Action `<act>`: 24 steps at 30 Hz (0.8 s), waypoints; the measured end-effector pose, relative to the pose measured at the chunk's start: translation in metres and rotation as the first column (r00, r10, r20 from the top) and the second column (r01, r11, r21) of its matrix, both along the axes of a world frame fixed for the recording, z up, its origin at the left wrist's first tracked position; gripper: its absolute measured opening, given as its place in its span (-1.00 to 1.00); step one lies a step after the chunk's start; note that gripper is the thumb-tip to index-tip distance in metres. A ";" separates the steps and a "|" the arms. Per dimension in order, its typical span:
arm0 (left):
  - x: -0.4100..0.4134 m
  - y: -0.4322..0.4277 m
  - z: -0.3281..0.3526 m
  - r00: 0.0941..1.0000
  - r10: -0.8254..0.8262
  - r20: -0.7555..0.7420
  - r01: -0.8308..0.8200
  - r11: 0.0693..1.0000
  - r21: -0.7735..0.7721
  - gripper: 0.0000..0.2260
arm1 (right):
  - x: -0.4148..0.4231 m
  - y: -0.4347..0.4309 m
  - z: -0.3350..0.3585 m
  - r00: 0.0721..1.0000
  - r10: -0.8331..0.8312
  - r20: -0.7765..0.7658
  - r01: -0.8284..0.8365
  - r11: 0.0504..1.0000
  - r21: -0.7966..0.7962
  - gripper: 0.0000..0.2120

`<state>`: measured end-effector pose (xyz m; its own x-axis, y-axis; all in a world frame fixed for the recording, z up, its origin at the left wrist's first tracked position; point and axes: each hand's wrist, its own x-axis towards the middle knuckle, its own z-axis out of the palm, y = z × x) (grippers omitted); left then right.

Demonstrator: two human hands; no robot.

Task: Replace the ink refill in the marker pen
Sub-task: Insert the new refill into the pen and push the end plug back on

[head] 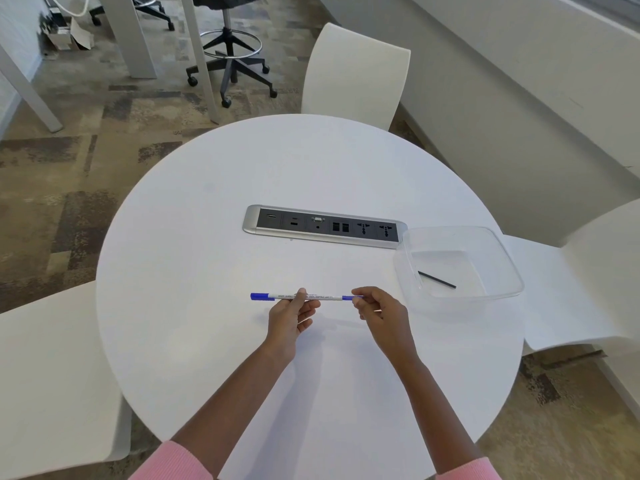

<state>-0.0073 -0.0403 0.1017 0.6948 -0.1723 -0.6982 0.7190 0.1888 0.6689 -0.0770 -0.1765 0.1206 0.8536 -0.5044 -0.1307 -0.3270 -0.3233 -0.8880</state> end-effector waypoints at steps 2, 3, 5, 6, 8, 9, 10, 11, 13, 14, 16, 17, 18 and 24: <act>0.000 0.000 0.000 1.000 0.003 -0.001 -0.003 1.000 -0.005 -0.83 | -0.001 0.001 0.001 1.000 -0.008 0.009 0.007 1.000 0.021 -0.84; 0.000 0.001 0.000 1.000 0.004 -0.001 -0.004 1.000 -0.007 -0.84 | -0.001 0.002 0.002 1.000 -0.010 0.015 0.010 1.000 0.023 -0.83; 0.000 0.001 0.000 1.000 0.001 0.000 -0.001 1.000 -0.009 -0.84 | -0.002 0.002 0.002 1.000 -0.020 0.024 0.019 0.999 0.036 -0.81; 0.000 0.001 0.001 1.000 -0.002 0.002 0.002 1.000 -0.008 -0.84 | -0.002 0.003 0.002 0.999 -0.028 0.027 0.027 0.998 0.049 -0.81; -0.001 0.001 0.001 1.000 -0.006 0.003 0.006 1.000 -0.006 -0.84 | -0.002 0.003 0.002 0.999 -0.033 0.028 0.031 0.997 0.066 -0.82; -0.002 0.000 0.002 1.000 -0.007 0.003 0.007 1.000 -0.007 -0.84 | -0.002 0.003 0.002 0.999 -0.027 0.026 0.026 0.998 0.065 -0.84; -0.002 0.000 0.002 1.000 -0.007 0.002 0.007 1.000 -0.008 -0.84 | -0.002 0.003 0.002 1.000 -0.020 0.024 0.018 0.998 0.059 -0.86; -0.002 -0.001 0.002 1.000 -0.007 0.002 0.007 1.000 -0.009 -0.84 | -0.002 0.004 0.002 1.000 -0.015 0.024 0.014 0.999 0.051 -0.87; -0.003 -0.001 0.003 1.000 -0.007 0.002 0.007 1.000 -0.011 -0.84 | -0.003 0.004 0.002 0.999 -0.018 0.026 0.017 0.999 0.050 -0.91; -0.002 0.000 0.003 1.000 -0.006 0.002 0.006 1.000 -0.012 -0.84 | -0.003 0.005 0.002 0.999 -0.021 0.028 0.020 0.999 0.050 -0.91; -0.002 0.001 0.003 1.000 -0.004 0.003 0.004 1.000 -0.013 -0.85 | -0.004 0.005 0.002 0.999 -0.023 0.030 0.021 0.999 0.040 -0.88; -0.002 0.001 0.003 1.000 -0.004 0.005 0.004 1.000 -0.012 -0.85 | -0.004 0.005 0.002 0.999 -0.021 0.030 0.020 0.999 0.036 -0.86; -0.002 0.002 0.003 1.000 -0.005 0.005 0.005 1.000 -0.010 -0.85 | -0.004 0.005 0.002 0.999 -0.017 0.027 0.017 0.999 0.033 -0.85; -0.003 0.002 0.004 1.000 -0.008 -0.002 0.008 1.000 -0.012 -0.85 | -0.004 0.005 0.002 0.999 -0.019 0.032 0.018 0.999 0.028 -0.91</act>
<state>-0.0101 -0.0386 0.1054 0.6917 -0.1863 -0.6977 0.7221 0.1915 0.6647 -0.0810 -0.1717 0.1221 0.8480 -0.5167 -0.1178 -0.3041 -0.2924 -0.9066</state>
